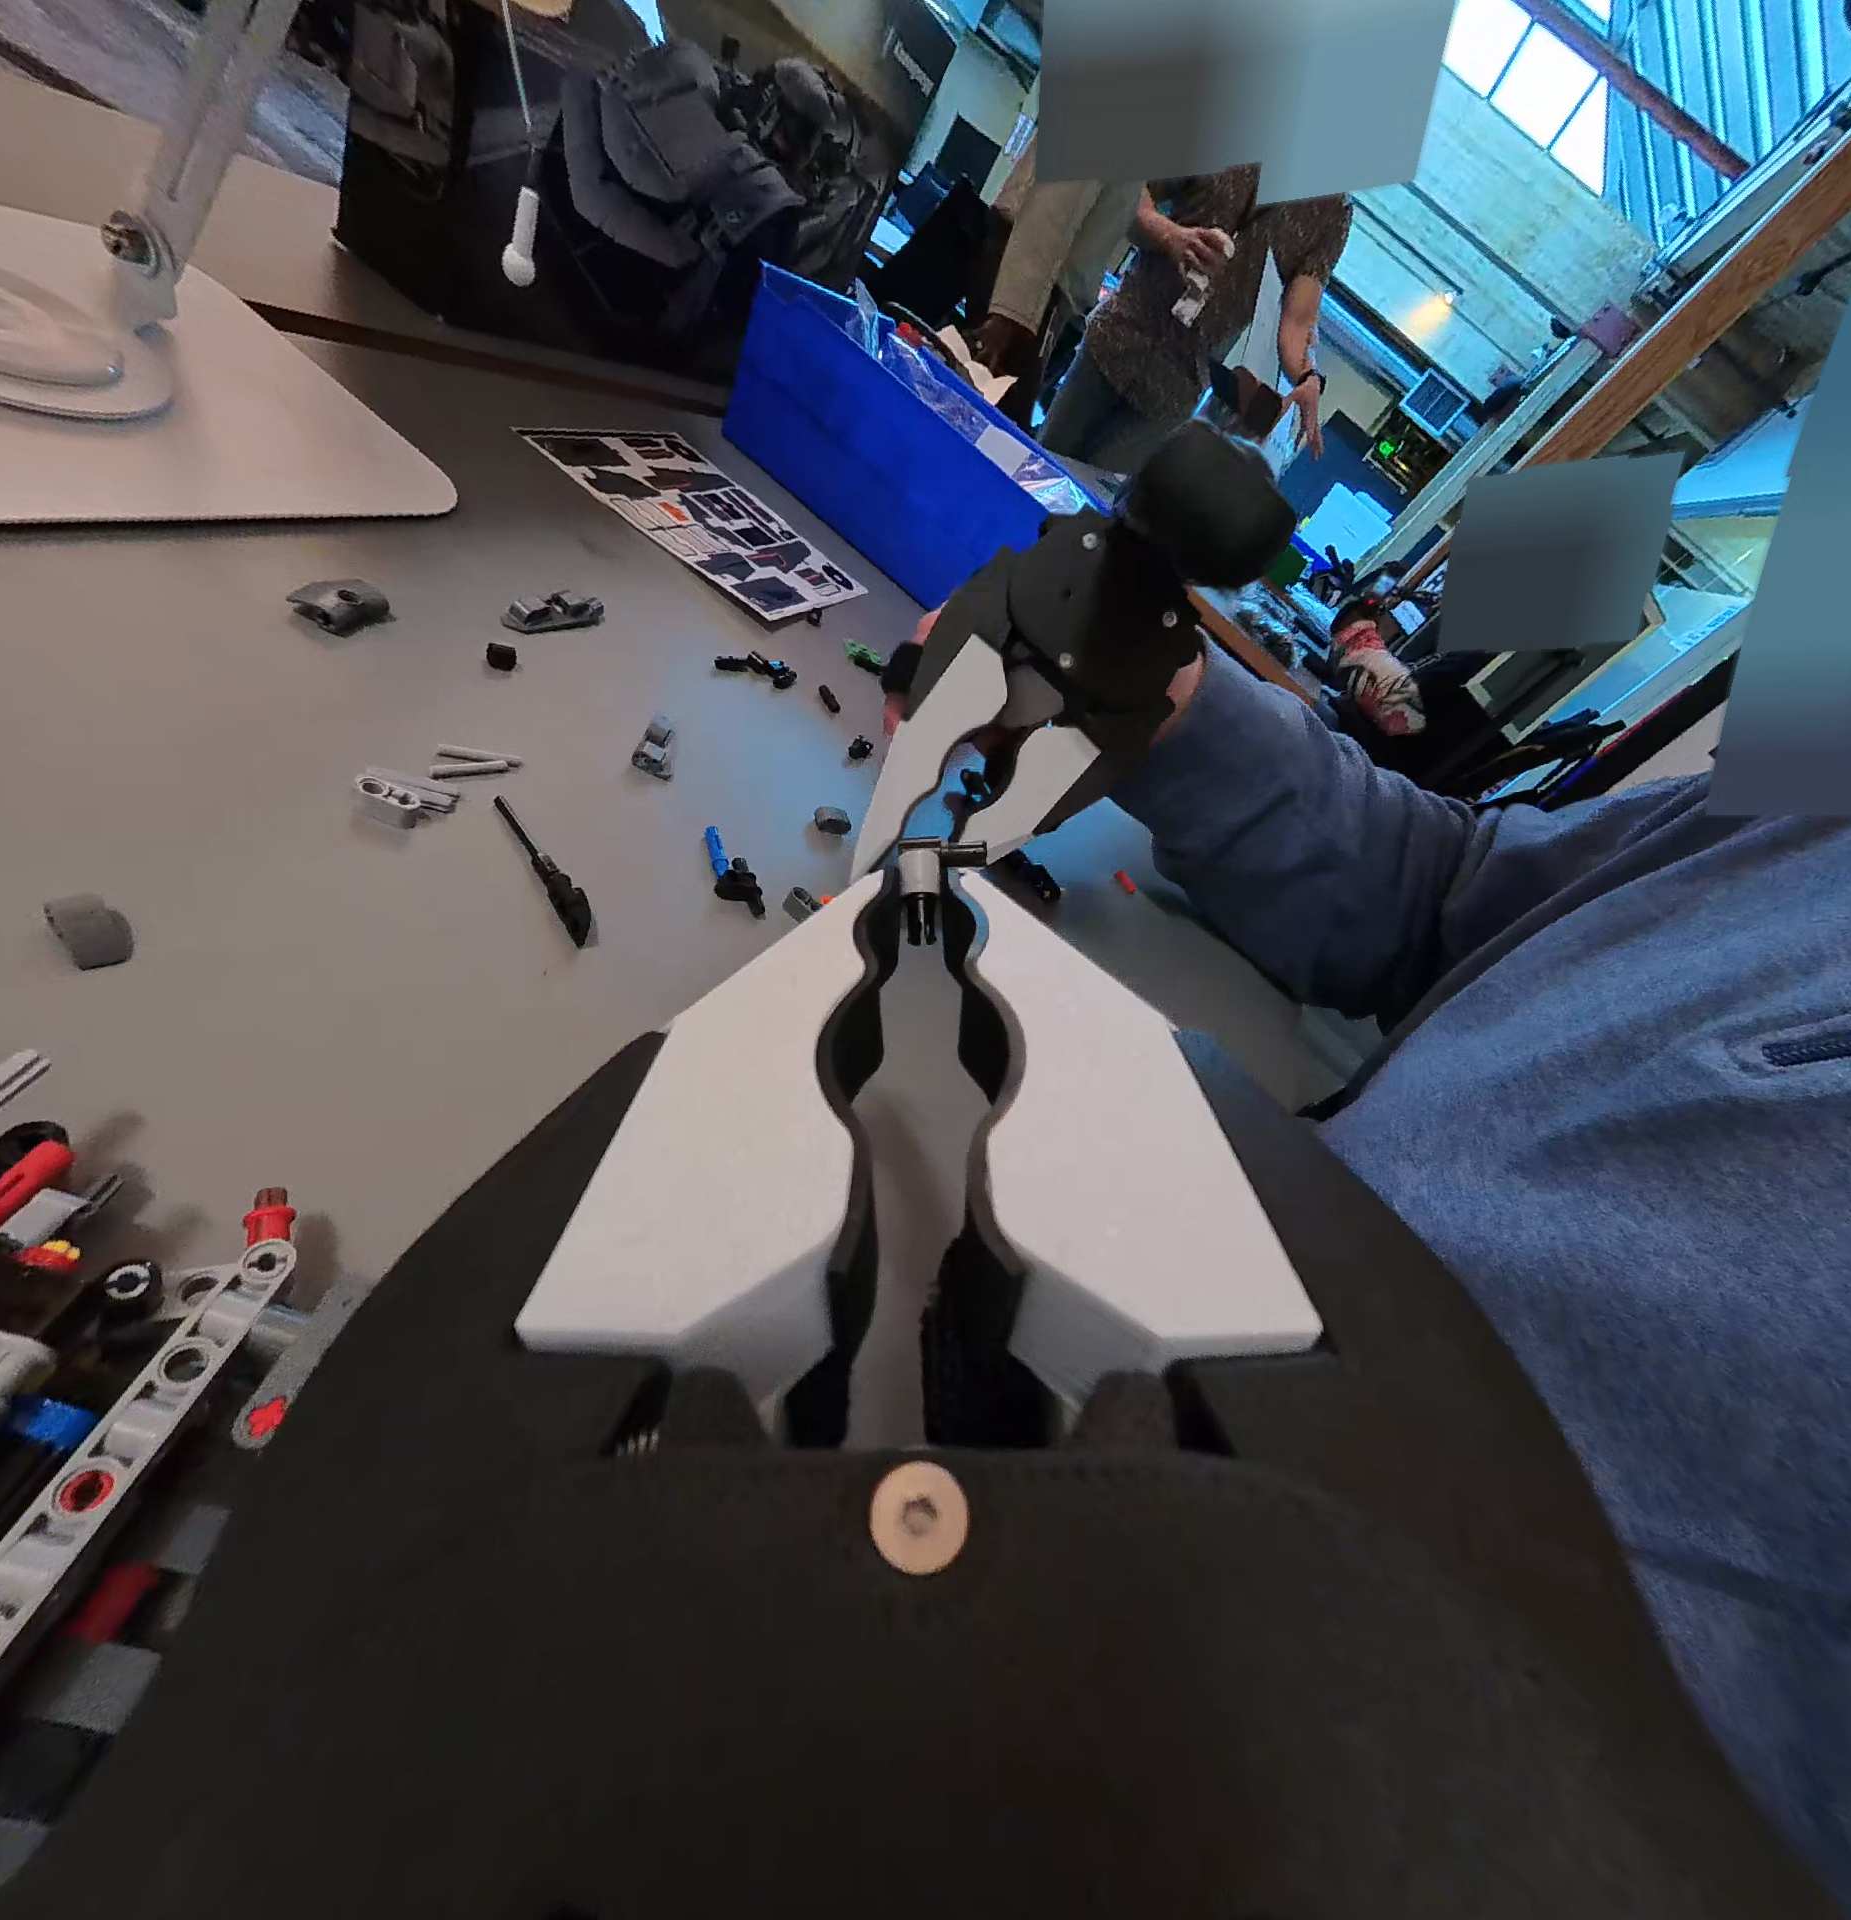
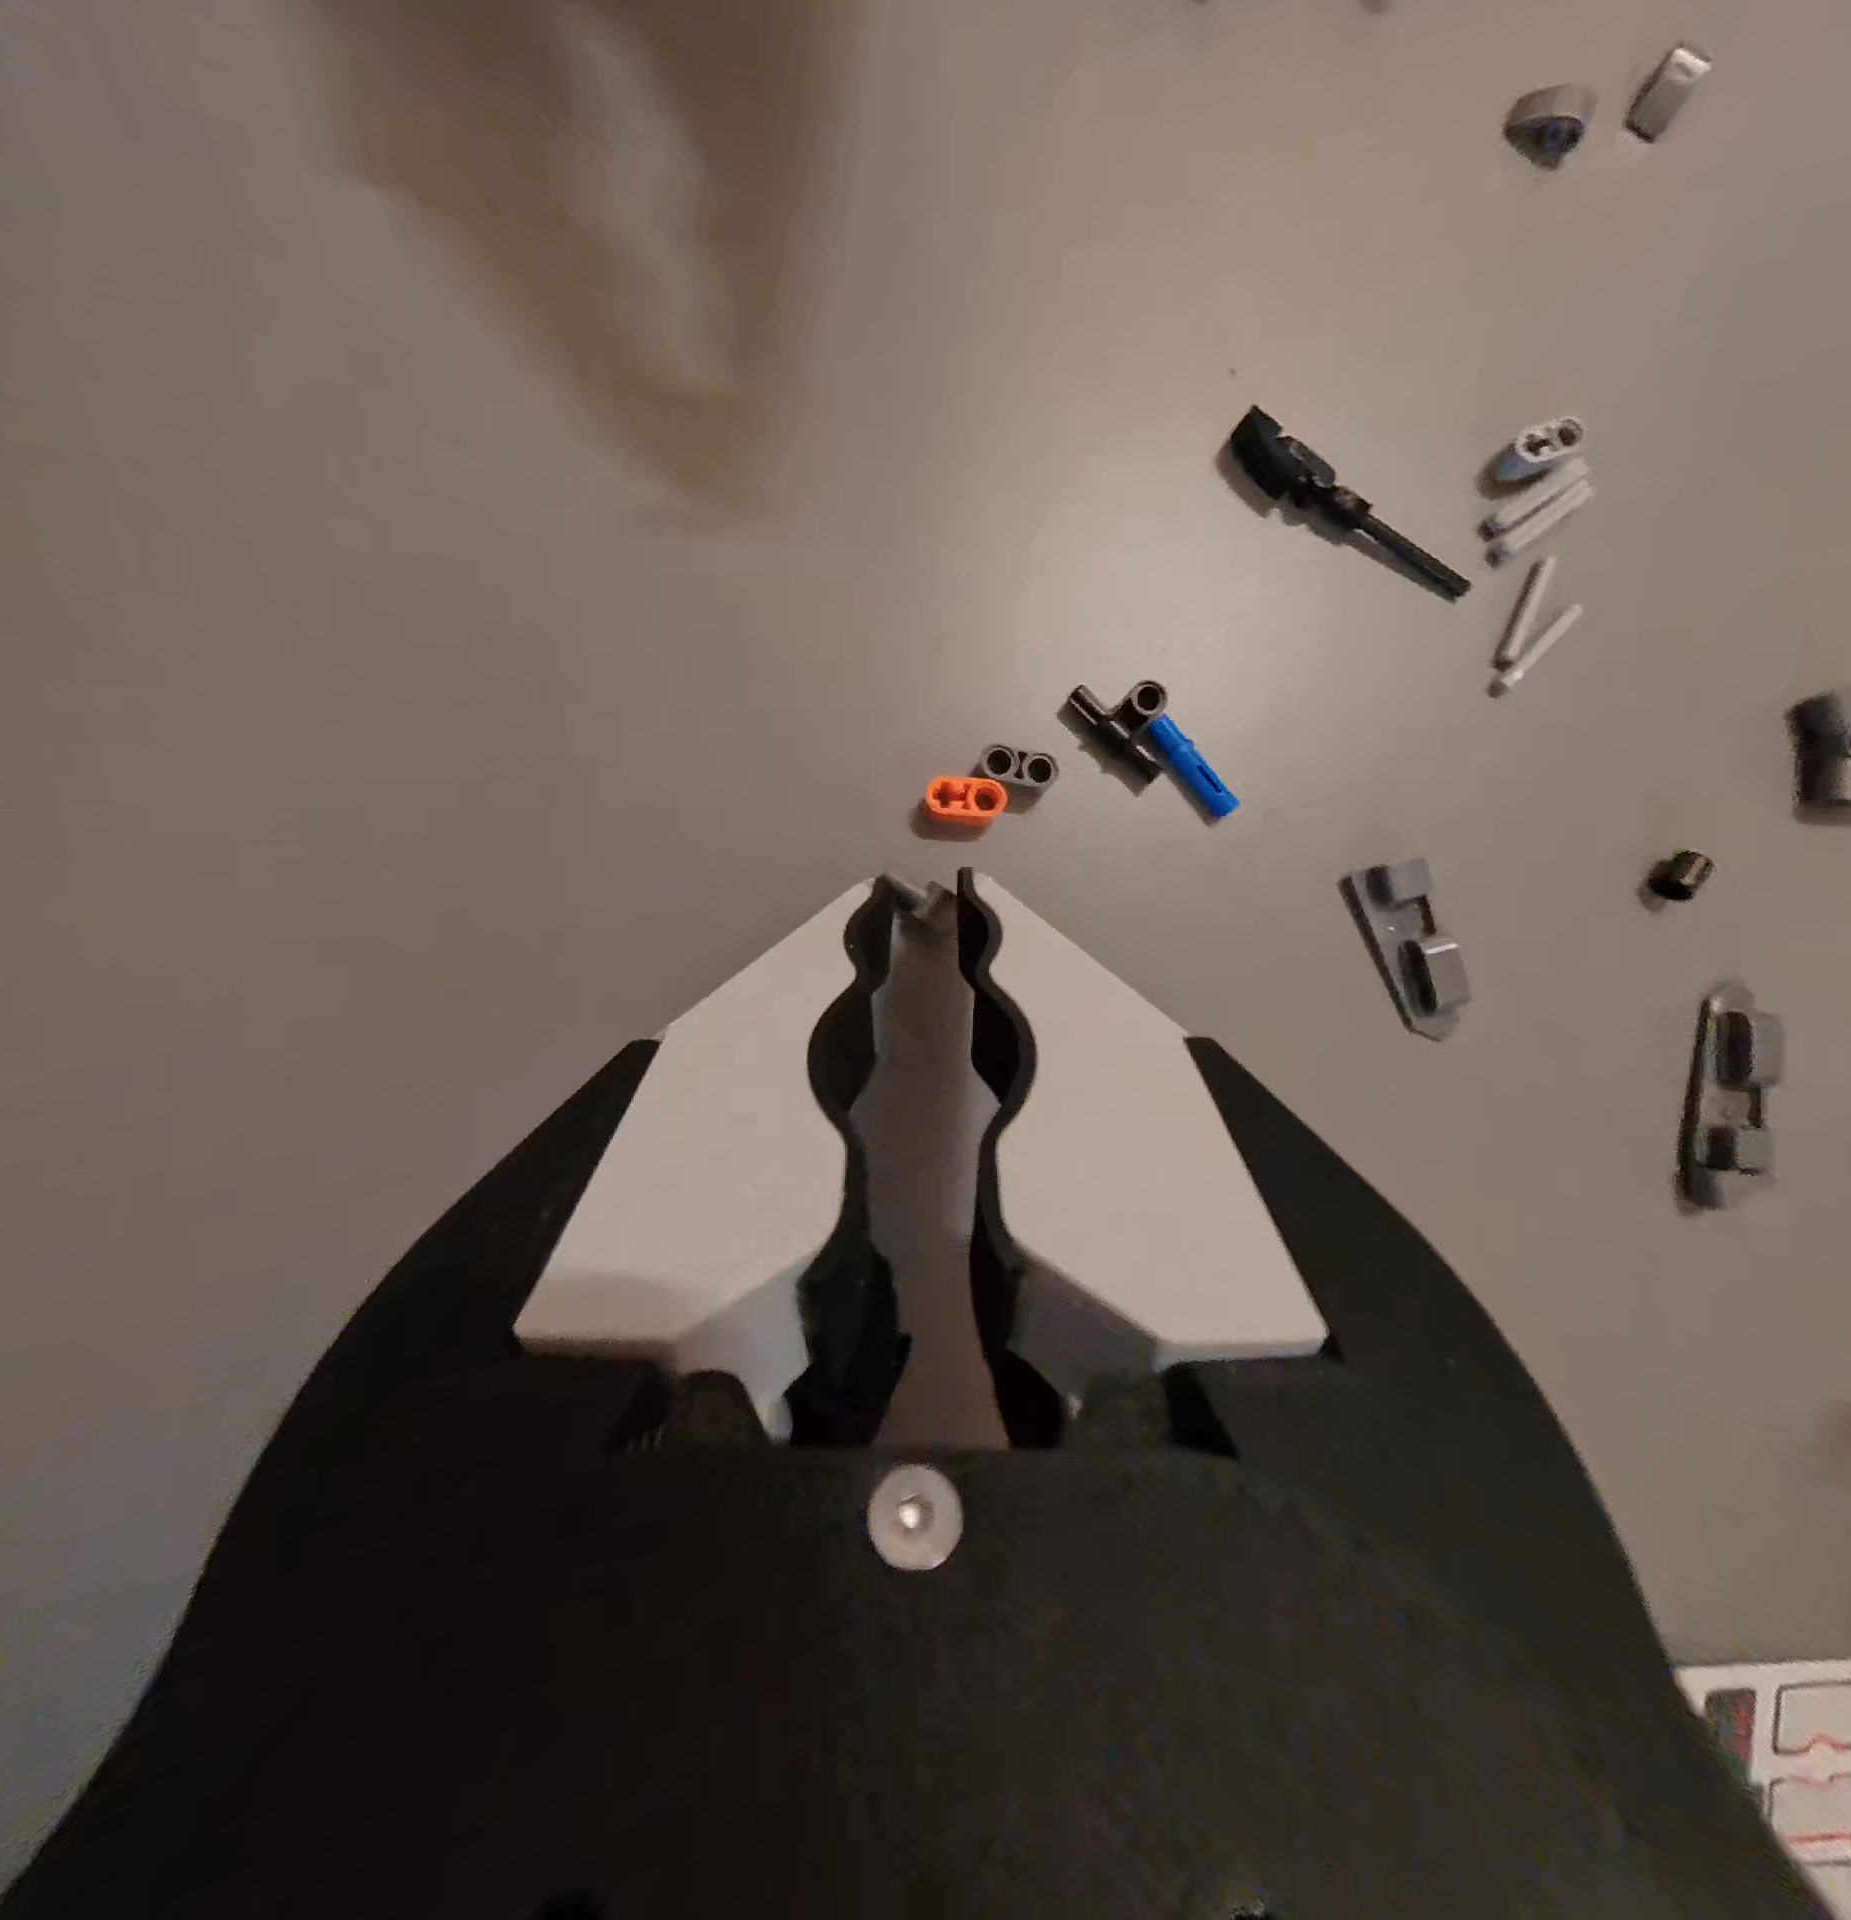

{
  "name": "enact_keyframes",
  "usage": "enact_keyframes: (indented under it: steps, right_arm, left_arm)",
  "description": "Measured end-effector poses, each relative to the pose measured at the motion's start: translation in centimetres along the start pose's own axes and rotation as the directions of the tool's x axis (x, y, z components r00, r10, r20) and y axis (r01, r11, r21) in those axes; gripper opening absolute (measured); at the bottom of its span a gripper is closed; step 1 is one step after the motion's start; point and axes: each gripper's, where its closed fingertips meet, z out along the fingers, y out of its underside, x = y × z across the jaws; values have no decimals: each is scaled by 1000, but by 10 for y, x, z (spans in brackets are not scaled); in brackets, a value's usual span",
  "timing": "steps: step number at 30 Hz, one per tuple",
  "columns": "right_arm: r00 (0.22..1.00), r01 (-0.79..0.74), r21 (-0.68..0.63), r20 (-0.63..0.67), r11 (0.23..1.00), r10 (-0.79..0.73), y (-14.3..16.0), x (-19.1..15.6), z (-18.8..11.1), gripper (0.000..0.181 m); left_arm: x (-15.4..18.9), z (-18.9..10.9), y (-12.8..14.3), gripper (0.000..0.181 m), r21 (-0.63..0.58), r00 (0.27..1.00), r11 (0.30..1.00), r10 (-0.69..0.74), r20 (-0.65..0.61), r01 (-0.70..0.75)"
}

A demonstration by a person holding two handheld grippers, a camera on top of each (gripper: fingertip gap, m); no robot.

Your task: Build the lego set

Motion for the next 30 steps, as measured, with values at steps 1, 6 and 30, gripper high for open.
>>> enact_keyframes:
  steps: [1, 6, 30]
  right_arm:
    - [1000, 6, -8, 9, 1000, -5, 1, -1, 2, 8]
    - [1000, 5, 10, 22, 1000, -5, 1, -5, 2, 7]
    - [986, -115, 278, -82, 954, 143, -22, -16, -36, 7]
  left_arm:
    - [0, 0, 0, 5, -1, 1000, 1000, 1, 1, -1]
    - [3, 4, -1, 5, -10, 1000, 1000, 5, 3, -5]
    - [5, 32, 27, 5, -165, 989, 981, 122, 87, -106]
